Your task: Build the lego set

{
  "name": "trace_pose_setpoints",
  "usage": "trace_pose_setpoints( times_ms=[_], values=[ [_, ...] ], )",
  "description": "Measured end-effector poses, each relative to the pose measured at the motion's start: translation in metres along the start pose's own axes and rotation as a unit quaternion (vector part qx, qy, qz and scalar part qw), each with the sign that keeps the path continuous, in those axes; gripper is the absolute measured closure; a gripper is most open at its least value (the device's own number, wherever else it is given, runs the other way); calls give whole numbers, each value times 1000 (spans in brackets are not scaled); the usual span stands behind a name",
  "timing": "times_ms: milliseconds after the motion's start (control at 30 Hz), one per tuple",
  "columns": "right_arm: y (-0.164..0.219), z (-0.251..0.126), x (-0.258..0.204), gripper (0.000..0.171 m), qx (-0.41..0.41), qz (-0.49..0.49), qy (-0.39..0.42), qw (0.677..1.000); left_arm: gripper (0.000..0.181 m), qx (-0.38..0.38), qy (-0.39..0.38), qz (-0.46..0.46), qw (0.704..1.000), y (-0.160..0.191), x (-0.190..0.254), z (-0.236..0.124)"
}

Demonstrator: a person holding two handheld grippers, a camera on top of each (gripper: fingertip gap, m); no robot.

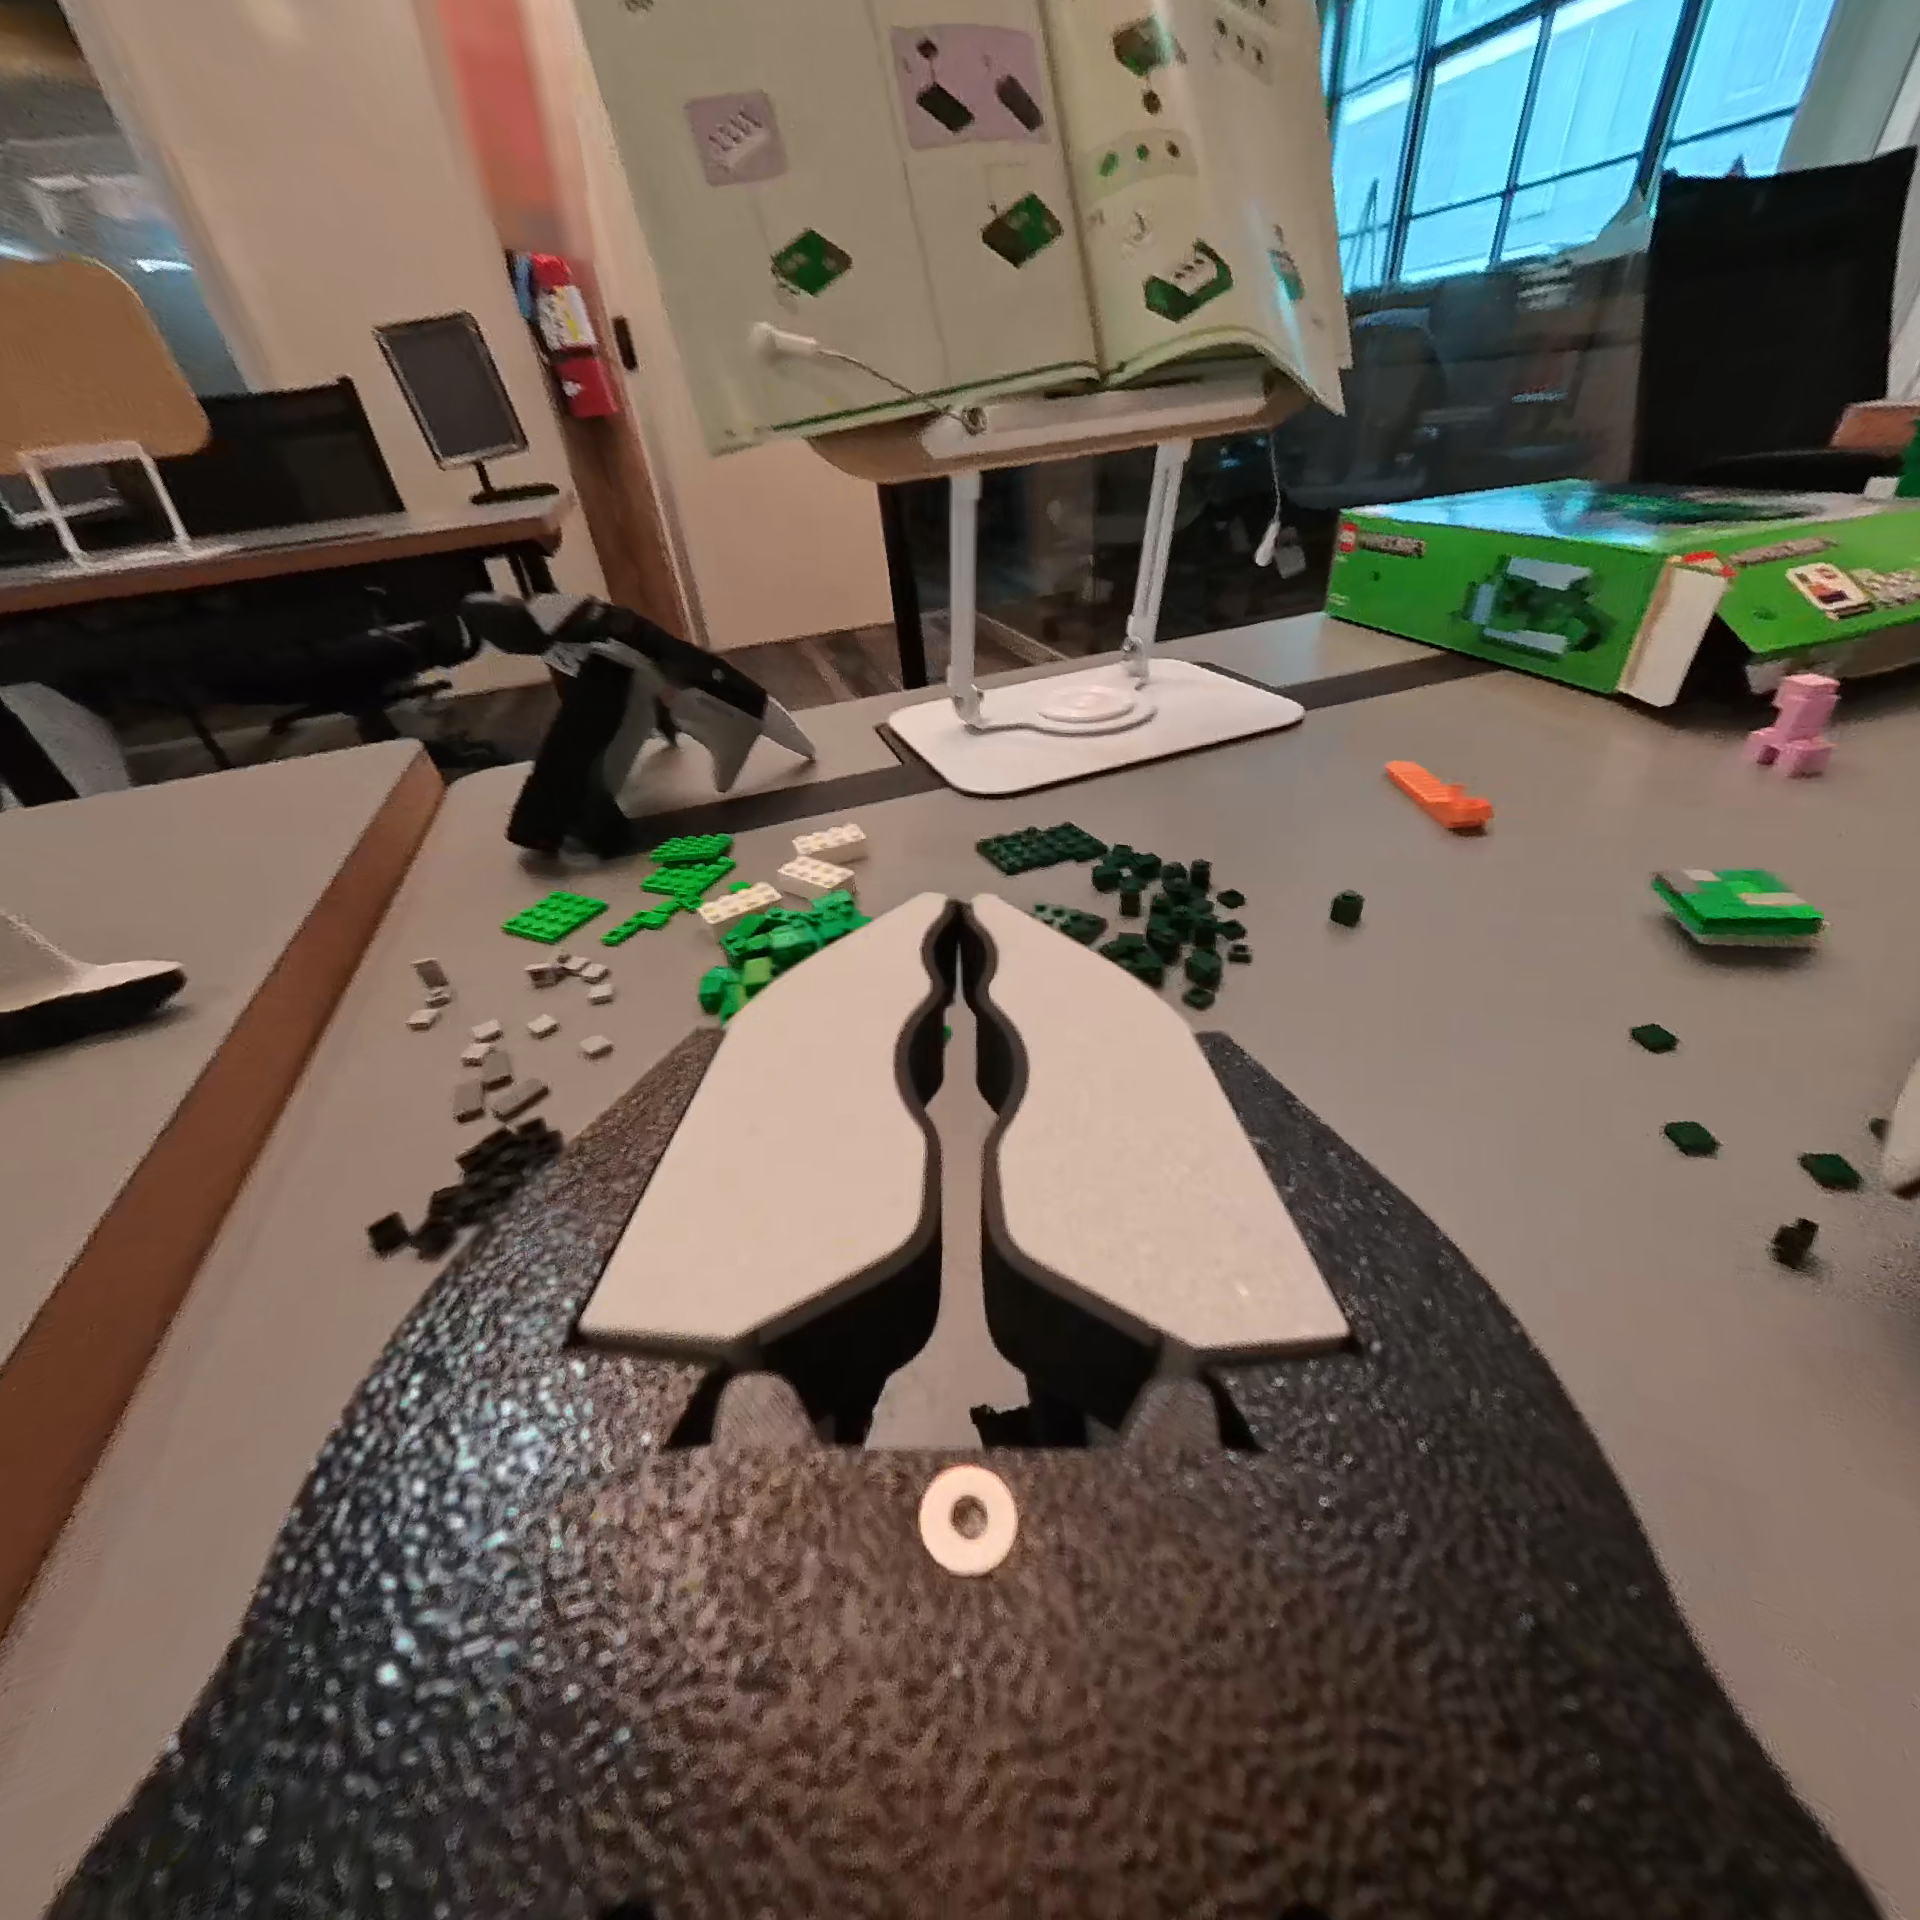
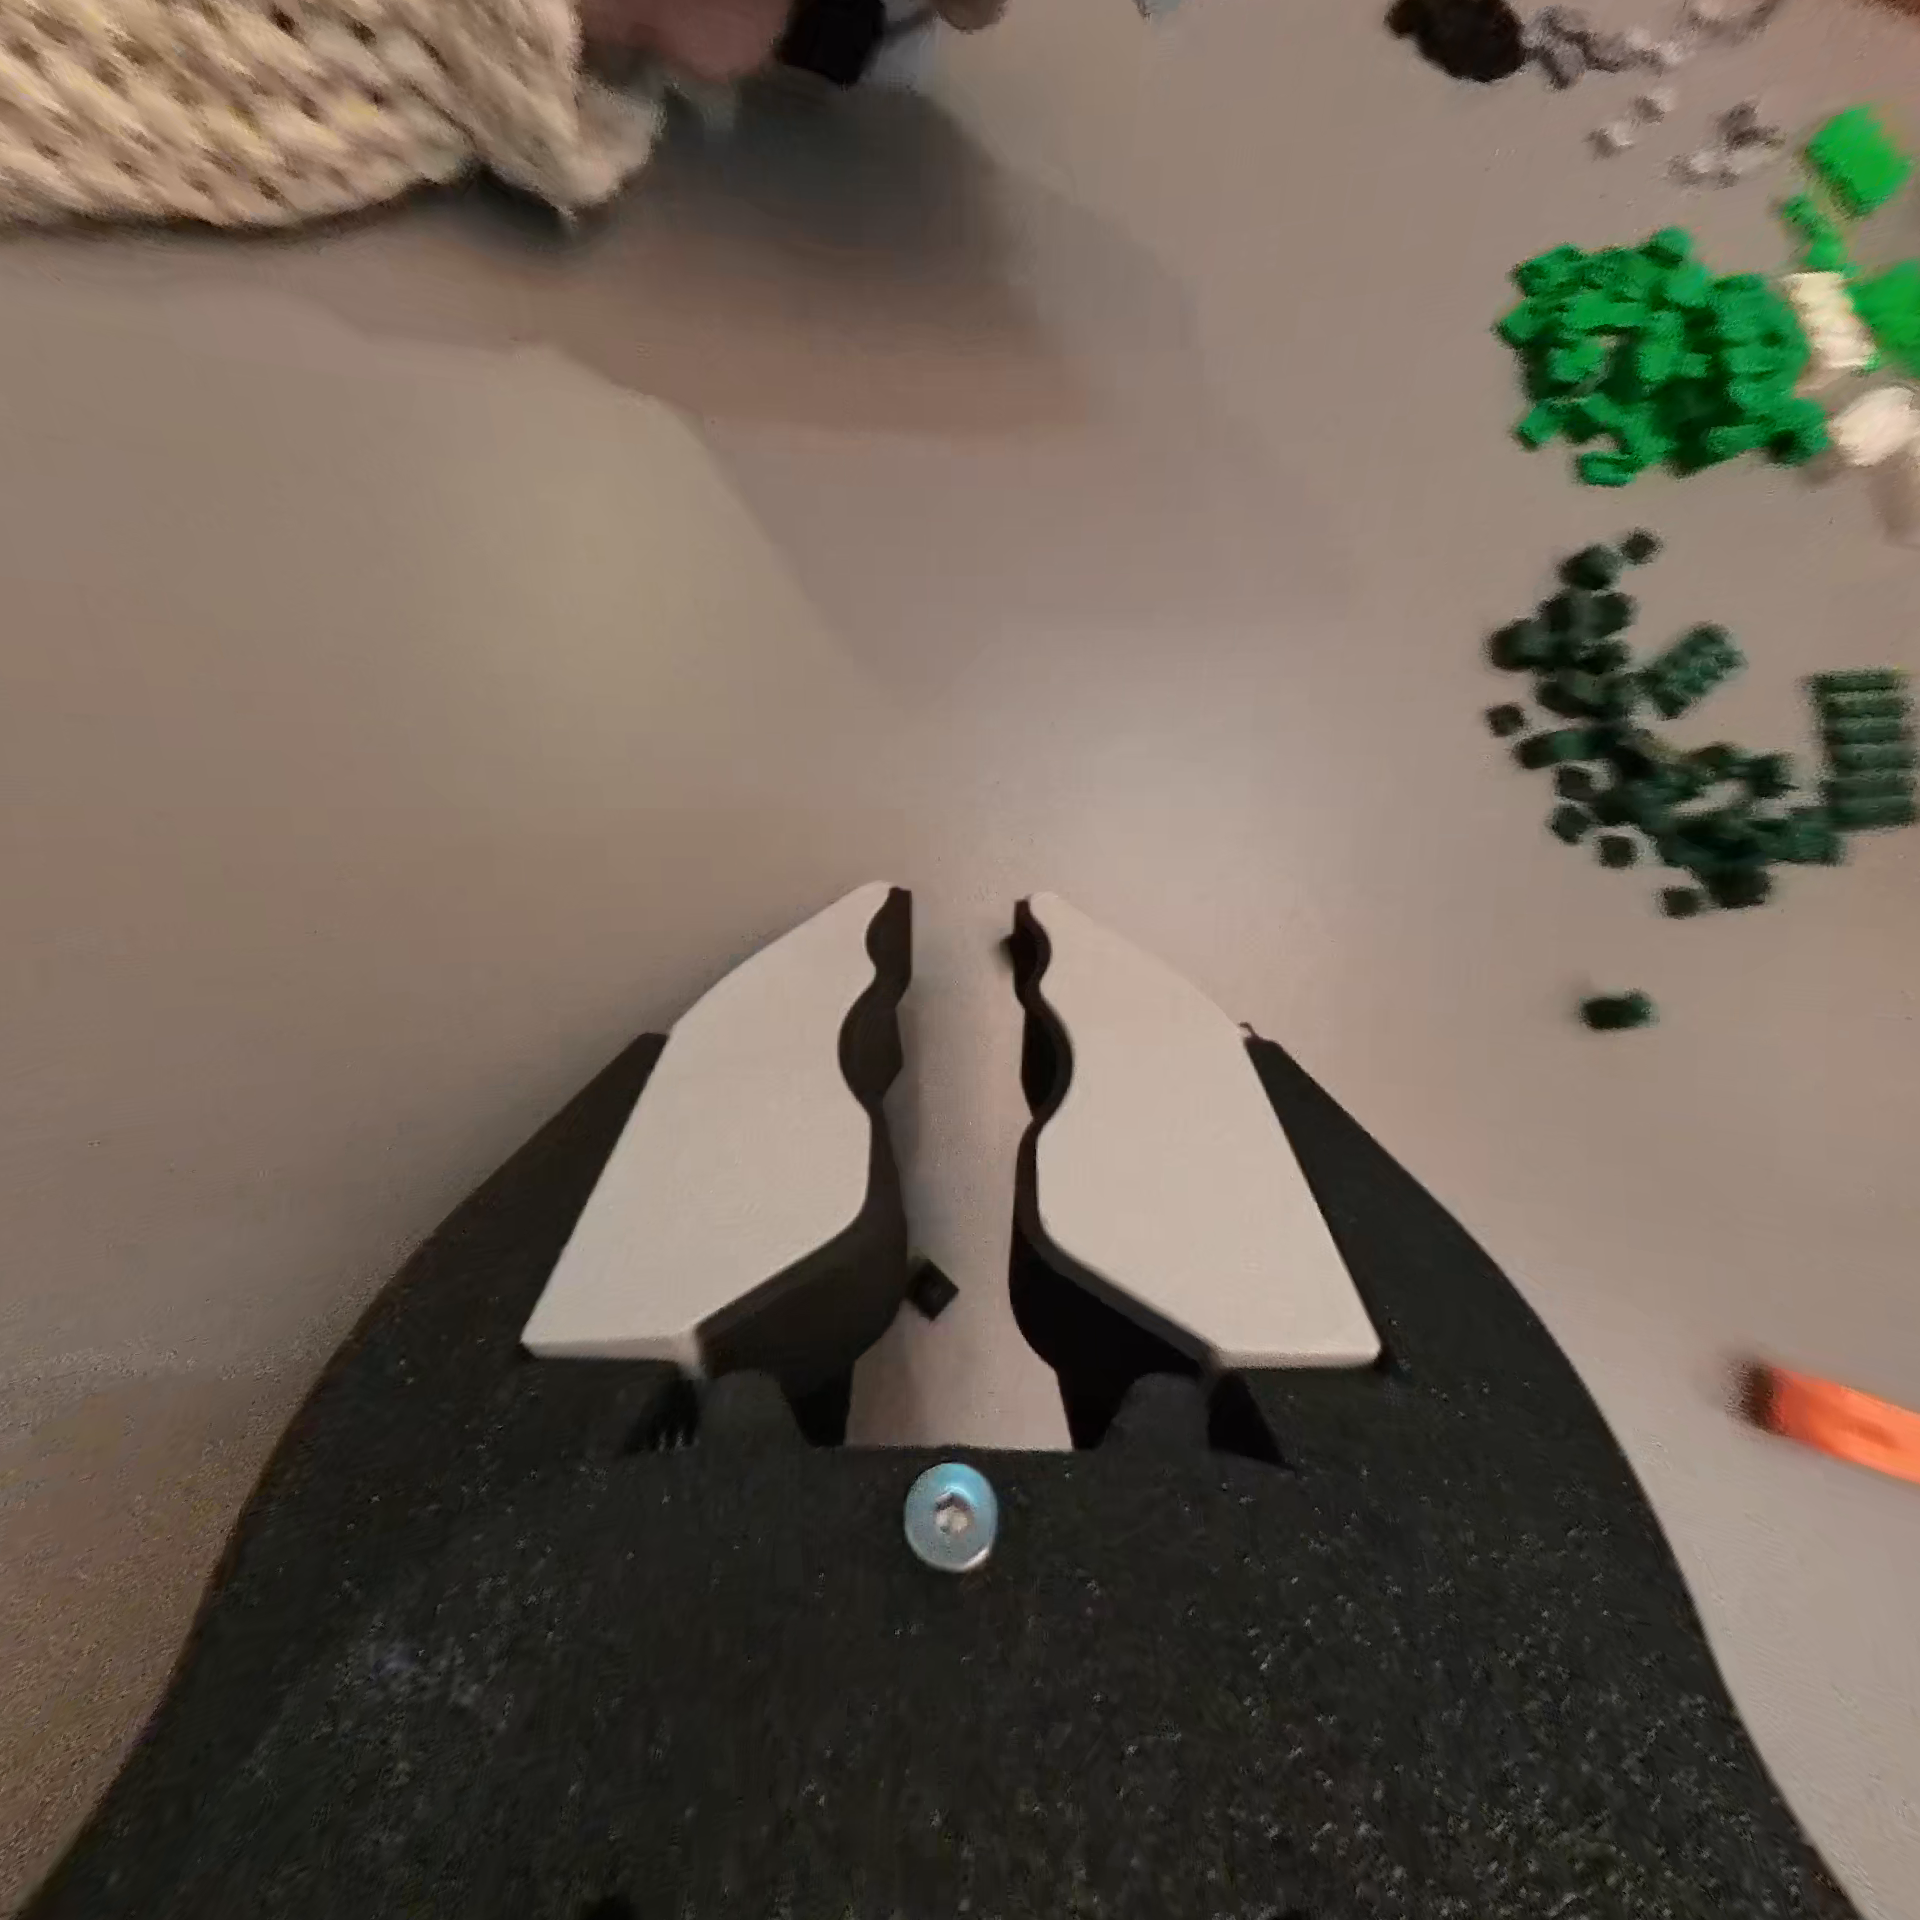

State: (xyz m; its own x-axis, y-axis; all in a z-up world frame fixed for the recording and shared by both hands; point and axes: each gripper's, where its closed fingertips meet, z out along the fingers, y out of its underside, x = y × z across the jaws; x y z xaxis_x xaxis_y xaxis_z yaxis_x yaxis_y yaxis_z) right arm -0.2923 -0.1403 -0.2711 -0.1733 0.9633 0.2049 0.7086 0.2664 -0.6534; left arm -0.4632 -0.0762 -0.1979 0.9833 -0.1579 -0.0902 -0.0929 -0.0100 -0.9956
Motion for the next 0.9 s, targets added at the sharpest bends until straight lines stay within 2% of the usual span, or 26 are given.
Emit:
trace_pose_setpoints(
  times_ms=[100,233,433,567,767,900],
  values=[
    [-2,-3,1,148,44,21,-80,996,181,25,-21,18,999,0,-9,-6],
    [4,1,2,137,40,38,-142,988,181,36,-28,49,998,-3,-10,-9],
    [15,11,-3,135,-13,4,-151,988,181,19,-18,66,997,3,-6,-6],
    [16,4,-12,140,-18,7,-173,985,181,16,-16,65,998,5,-6,-6],
    [9,2,-8,141,4,12,-143,990,181,16,-15,63,998,5,-7,-6],
    [-22,4,7,144,65,48,-111,991,181,17,-61,52,997,3,-26,-6]
  ],
)
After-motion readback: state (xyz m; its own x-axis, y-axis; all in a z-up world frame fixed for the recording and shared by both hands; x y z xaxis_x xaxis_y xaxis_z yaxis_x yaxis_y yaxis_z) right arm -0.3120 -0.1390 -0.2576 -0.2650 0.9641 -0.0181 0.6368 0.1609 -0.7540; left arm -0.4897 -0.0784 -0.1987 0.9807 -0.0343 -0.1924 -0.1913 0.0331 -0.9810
